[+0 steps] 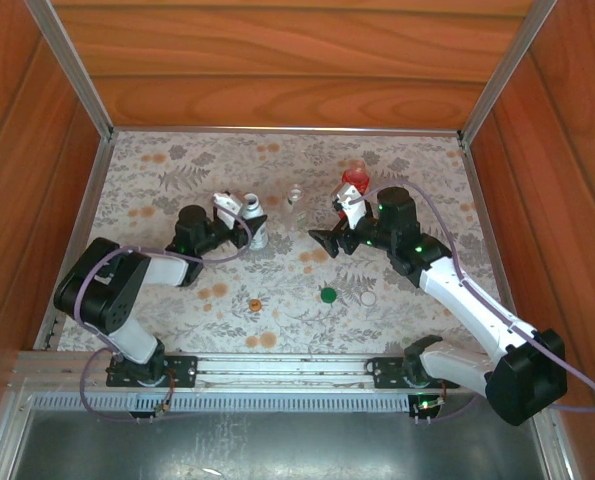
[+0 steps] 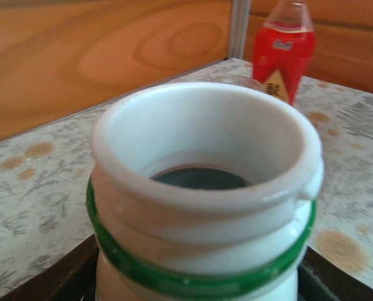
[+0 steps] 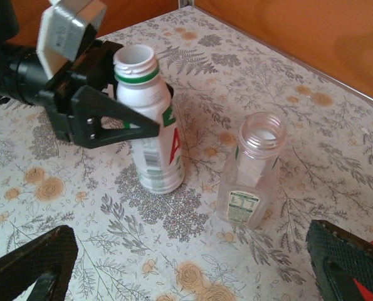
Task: Screw on the bottle caps
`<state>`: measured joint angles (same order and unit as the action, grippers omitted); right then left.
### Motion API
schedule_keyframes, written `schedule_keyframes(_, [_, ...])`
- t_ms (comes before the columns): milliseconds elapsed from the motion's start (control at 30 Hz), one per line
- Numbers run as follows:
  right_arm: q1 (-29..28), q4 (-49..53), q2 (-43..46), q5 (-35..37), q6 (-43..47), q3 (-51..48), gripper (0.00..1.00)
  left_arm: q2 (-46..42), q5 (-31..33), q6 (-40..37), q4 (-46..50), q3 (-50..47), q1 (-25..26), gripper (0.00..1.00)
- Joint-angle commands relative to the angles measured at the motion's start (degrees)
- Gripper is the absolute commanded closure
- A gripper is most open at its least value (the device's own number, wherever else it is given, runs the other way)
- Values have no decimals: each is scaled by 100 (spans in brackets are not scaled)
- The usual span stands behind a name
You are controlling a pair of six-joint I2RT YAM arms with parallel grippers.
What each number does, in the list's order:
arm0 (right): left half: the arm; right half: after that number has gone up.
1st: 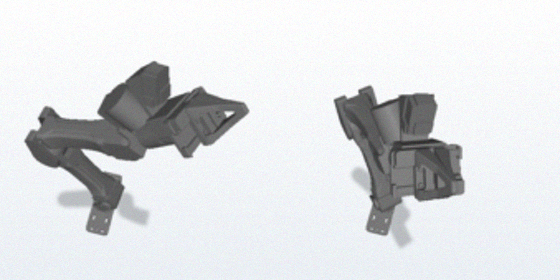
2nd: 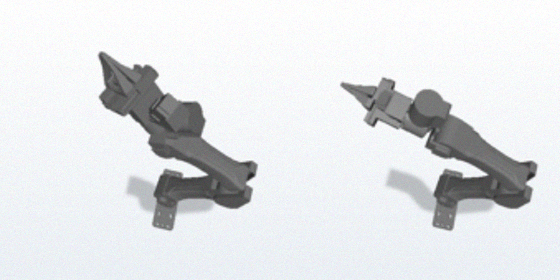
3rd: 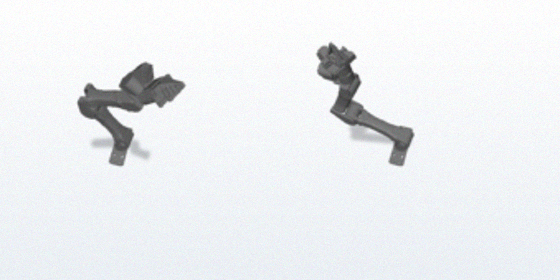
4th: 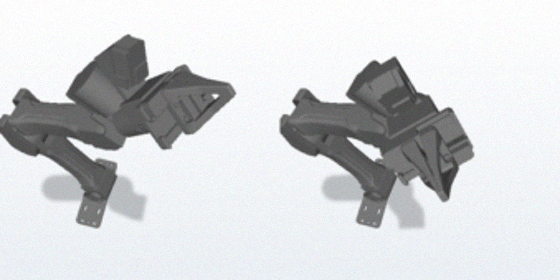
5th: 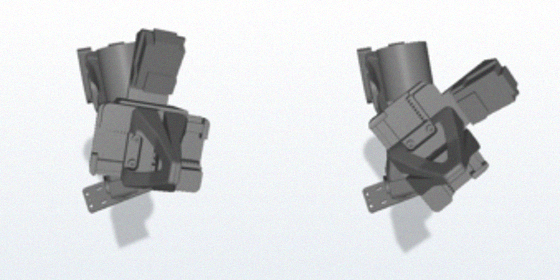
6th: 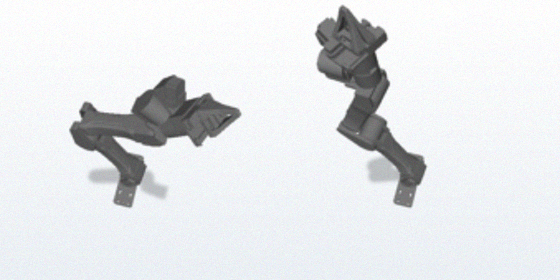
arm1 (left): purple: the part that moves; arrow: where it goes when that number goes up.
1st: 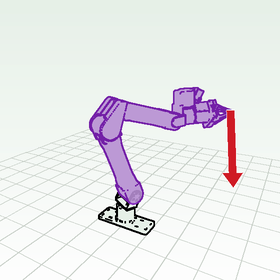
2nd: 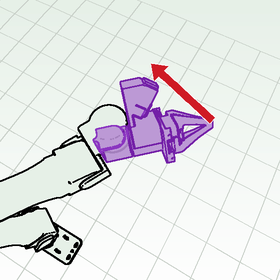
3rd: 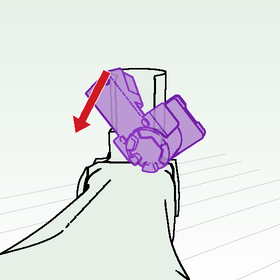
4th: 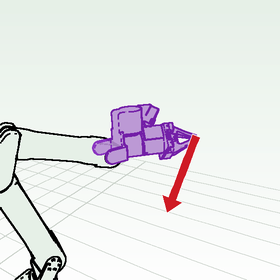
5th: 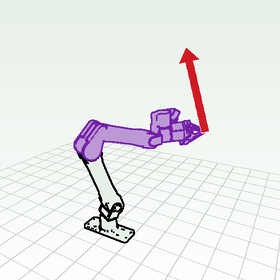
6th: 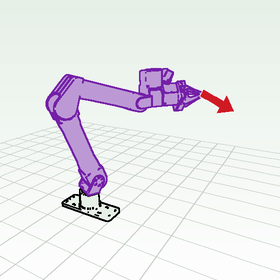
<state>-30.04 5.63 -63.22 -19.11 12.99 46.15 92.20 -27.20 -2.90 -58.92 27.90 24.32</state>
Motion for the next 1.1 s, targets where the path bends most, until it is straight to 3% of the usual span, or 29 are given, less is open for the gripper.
schedule_keyframes(0, [-45, 66, 93, 135, -116, 28, 0, -300, -910, -110, -105, -176, 7, 42])
schedule_keyframes(167, [-46, -78, 240, 585, -515, -247, 0, -297, -1212, -164, -19, -169, 342, 42])
schedule_keyframes(400, [-46, -150, 622, 1360, -1018, -706, 0, 393, -1360, -246, -15, 409, 926, 42])
schedule_keyframes(533, [-45, -75, 740, 1497, -1049, -765, 0, 583, -1359, -289, -9, 534, 1009, 41])
schedule_keyframes(800, [-46, -71, 696, 1554, -1150, -713, 0, 368, -1206, -263, -15, 380, 1017, 21])
schedule_keyframes(1067, [-46, -96, 657, 1470, -1159, -678, 0, 303, -1221, -189, -58, 315, 1023, 22])
